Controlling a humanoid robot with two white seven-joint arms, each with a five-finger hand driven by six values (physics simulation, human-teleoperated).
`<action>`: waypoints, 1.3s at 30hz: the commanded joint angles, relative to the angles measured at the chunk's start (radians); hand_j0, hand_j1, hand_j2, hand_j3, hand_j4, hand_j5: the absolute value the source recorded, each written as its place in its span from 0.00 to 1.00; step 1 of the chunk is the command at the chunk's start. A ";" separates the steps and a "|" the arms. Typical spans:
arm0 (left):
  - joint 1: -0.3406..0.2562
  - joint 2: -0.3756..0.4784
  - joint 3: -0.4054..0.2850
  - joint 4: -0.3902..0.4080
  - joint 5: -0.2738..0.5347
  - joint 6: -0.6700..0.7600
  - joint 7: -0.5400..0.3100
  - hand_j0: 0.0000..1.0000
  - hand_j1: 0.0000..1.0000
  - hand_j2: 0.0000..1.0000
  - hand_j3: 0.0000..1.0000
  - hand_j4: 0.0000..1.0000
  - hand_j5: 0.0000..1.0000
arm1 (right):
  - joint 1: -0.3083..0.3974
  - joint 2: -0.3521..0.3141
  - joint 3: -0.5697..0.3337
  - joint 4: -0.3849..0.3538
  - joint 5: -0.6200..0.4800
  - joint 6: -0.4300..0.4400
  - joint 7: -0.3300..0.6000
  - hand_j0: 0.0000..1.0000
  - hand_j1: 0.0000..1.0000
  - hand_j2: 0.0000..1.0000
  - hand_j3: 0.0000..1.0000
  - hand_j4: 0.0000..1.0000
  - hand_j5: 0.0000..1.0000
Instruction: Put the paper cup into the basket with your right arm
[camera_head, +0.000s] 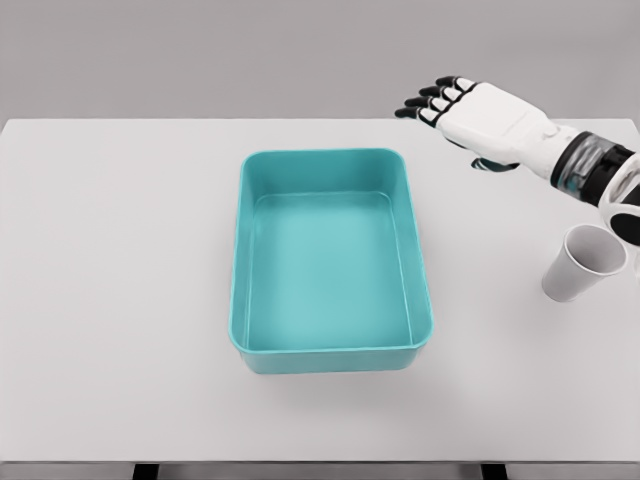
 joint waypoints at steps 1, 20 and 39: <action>0.000 0.000 0.000 0.000 0.000 0.000 0.000 1.00 1.00 1.00 1.00 1.00 1.00 | 0.000 -0.011 0.005 -0.002 -0.002 -0.006 0.000 1.00 1.00 1.00 1.00 1.00 1.00; 0.000 0.000 0.000 0.000 0.000 0.000 0.000 1.00 1.00 1.00 1.00 1.00 1.00 | -0.043 -0.775 0.058 -0.013 -0.612 -0.106 0.000 1.00 1.00 1.00 1.00 1.00 1.00; 0.000 0.000 0.000 0.000 0.000 0.000 0.000 1.00 1.00 1.00 1.00 1.00 1.00 | -0.020 -0.902 0.242 -0.025 -0.600 -0.227 0.000 1.00 1.00 1.00 1.00 1.00 1.00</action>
